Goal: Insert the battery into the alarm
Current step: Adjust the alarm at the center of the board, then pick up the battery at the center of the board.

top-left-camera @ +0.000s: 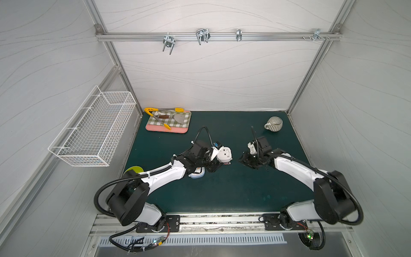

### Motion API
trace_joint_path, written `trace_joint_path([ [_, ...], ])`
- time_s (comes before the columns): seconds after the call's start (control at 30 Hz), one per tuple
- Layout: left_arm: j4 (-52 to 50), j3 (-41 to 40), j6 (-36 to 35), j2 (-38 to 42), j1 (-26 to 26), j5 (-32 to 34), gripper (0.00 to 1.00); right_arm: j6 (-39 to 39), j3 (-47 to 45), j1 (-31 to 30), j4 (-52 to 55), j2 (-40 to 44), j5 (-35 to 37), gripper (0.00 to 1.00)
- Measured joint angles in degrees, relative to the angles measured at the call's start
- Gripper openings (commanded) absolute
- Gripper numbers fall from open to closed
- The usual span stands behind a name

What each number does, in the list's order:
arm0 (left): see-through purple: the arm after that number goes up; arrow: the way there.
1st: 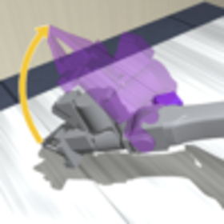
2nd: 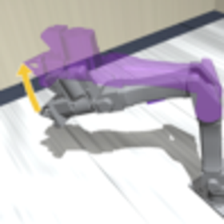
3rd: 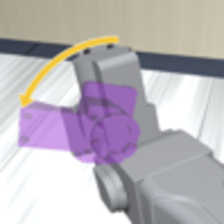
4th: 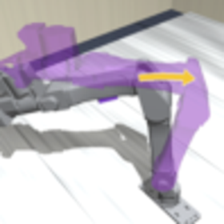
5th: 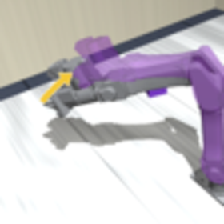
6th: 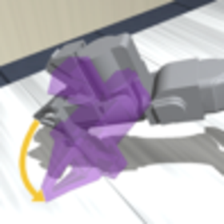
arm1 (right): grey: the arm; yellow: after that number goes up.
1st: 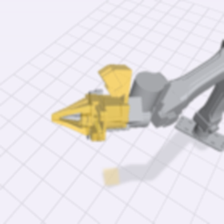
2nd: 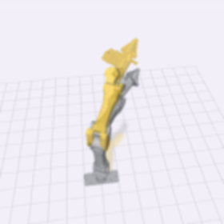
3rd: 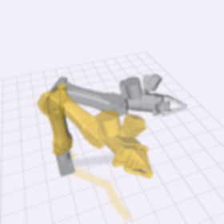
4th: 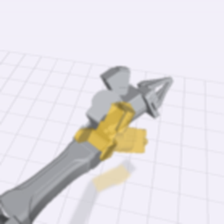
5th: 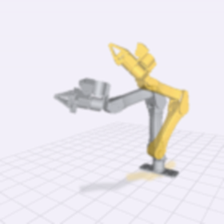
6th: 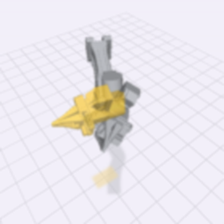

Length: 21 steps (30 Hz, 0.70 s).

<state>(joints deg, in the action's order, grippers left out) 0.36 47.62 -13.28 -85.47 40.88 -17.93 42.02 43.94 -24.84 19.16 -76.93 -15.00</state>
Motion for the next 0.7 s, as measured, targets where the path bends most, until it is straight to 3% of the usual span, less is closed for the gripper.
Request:
trace_joint_path([
  [0.17, -6.4, 6.69, -11.87, -9.09, 2.43, 0.24, 0.52, -2.34, -4.96, 5.84, 0.33, 7.67, -0.22, 0.43],
  [0.3, -9.86, 11.28, -17.25, -13.14, 2.36, 1.66, 0.52, -3.63, -7.39, 7.82, 0.35, 10.75, -0.68, 0.43],
  [0.7, -12.52, 15.5, -21.35, -18.51, 2.29, 2.54, 0.42, -4.59, -9.05, 9.57, -0.7, 10.51, -3.54, 0.43],
])
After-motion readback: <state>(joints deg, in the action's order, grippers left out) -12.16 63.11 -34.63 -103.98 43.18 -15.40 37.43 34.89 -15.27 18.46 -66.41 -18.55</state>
